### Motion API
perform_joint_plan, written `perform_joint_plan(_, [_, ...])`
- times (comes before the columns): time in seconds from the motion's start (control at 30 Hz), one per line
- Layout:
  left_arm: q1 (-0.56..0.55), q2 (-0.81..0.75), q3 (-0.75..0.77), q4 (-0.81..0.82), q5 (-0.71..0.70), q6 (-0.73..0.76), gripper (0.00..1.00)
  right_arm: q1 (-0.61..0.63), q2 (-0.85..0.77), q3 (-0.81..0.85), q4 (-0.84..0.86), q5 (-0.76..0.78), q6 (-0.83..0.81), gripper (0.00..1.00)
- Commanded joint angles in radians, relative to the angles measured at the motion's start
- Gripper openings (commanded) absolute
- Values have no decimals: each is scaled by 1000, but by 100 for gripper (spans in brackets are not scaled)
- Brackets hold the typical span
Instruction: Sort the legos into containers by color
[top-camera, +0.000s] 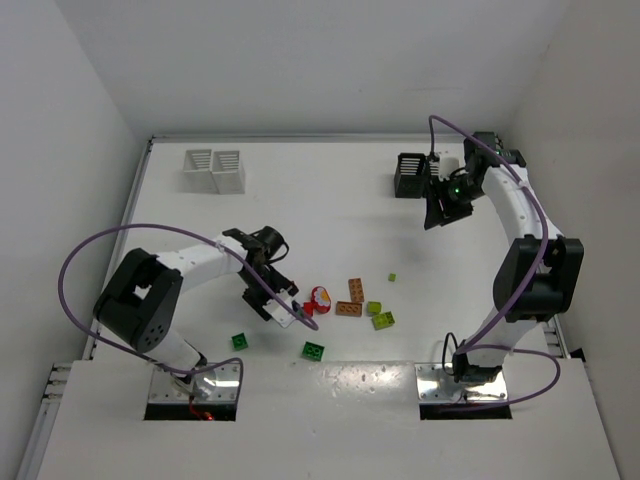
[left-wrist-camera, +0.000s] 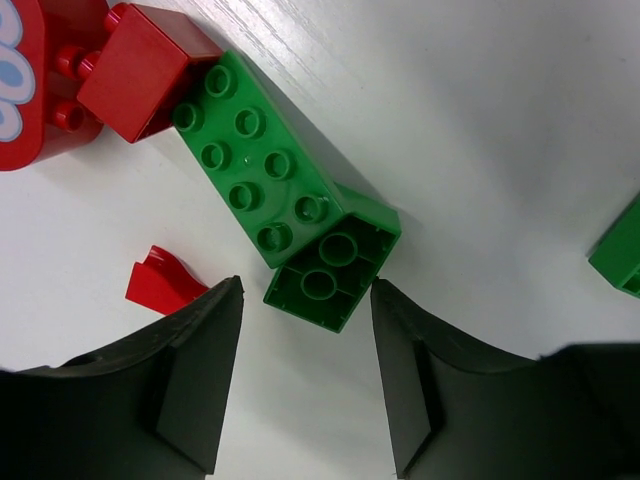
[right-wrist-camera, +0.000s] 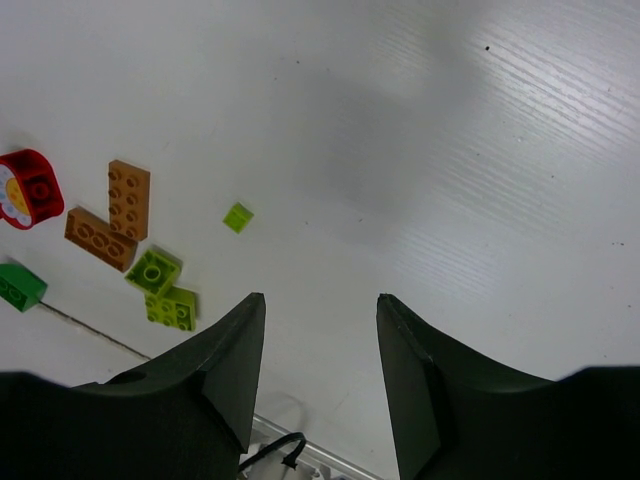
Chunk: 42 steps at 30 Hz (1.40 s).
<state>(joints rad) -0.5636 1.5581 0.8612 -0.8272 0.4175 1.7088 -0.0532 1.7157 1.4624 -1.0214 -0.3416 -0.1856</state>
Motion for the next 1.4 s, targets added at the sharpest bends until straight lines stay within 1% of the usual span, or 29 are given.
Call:
perform_joint_plan(0.0, [-13, 2, 6, -10, 6, 40, 59, -5, 7, -2, 29, -4, -20, 49])
perform_joint_plan(0.13, [-22, 11, -5, -10, 6, 49, 58, -5, 16, -2, 29, -4, -20, 49])
perform_joint_plan(0.23, [-33, 11, -17, -10, -3, 58, 60, -5, 16, -13, 38, -4, -20, 49])
perform_joint_plan(0.33, [-42, 11, -27, -10, -3, 58, 65, -5, 16, -33, 38, -4, -20, 49])
perform_joint_plan(0.4, [-51, 11, -27, -10, -3, 58, 65, -5, 16, -33, 47, -4, -20, 49])
perform_joint_plan(0.43, [-51, 11, -27, -10, -3, 58, 62, -5, 16, -43, 47, -4, -20, 49])
perform_joint_plan(0.47, [-51, 11, -27, -10, -3, 48, 57, -5, 16, -43, 47, -4, -20, 49])
perform_joint_plan(0.5, [-51, 11, -27, -10, -3, 48, 57, -5, 16, -43, 56, -4, -20, 48])
perform_joint_plan(0.6, [-61, 11, -37, -10, -15, 38, 44, -5, 16, -43, 57, -4, -20, 48])
perform_joint_plan(0.67, [-71, 11, -37, -10, -25, 25, 39, -5, 16, -43, 57, -4, -20, 48])
perform_joint_plan(0.73, [-71, 11, -47, -10, -34, -9, 34, -5, 16, -43, 57, -4, -20, 48])
perform_joint_plan(0.83, [-47, -27, -47, -24, -34, -60, 31, -5, 16, -43, 57, -4, -20, 48])
perform_joint_plan(1.0, [71, -174, -2, -148, 3, -124, 23, -5, -16, -76, 47, -42, -20, 48])
perform_joint_plan(1.03, [117, -228, 25, -148, 13, -168, 23, -5, -16, -76, 59, -51, -9, 48])
perform_joint_plan(1.07, [145, -249, 45, -148, 24, -258, 22, 4, -30, -89, 69, -62, 3, 48])
perform_joint_plan(1.1, [175, -263, 68, -182, 55, -287, 22, 4, -30, -102, 78, -62, 3, 48])
perform_joint_plan(1.13, [239, -263, 120, -194, 70, -316, 20, 13, -39, -102, 101, -62, 27, 48])
perform_joint_plan(1.17, [273, -276, 149, -194, 87, -413, 20, 13, -39, -114, 113, -62, 38, 48])
perform_joint_plan(1.2, [307, -267, 180, -217, 121, -448, 19, 13, -39, -114, 113, -62, 47, 48])
perform_joint_plan(1.23, [344, -257, 209, -237, 142, -462, 19, 13, -39, -114, 125, -71, 48, 48])
perform_joint_plan(1.27, [416, -248, 263, -251, 165, -477, 19, 13, -39, -114, 126, -71, 58, 48])
perform_joint_plan(1.3, [453, -248, 286, -251, 190, -513, 19, 13, -39, -114, 126, -71, 58, 48])
perform_joint_plan(1.33, [490, -233, 306, -275, 248, -514, 18, 13, -30, -114, 126, -82, 69, 48])
perform_joint_plan(1.37, [555, -222, 340, -251, 295, -553, 16, 13, -30, -102, 126, -91, 69, 48])
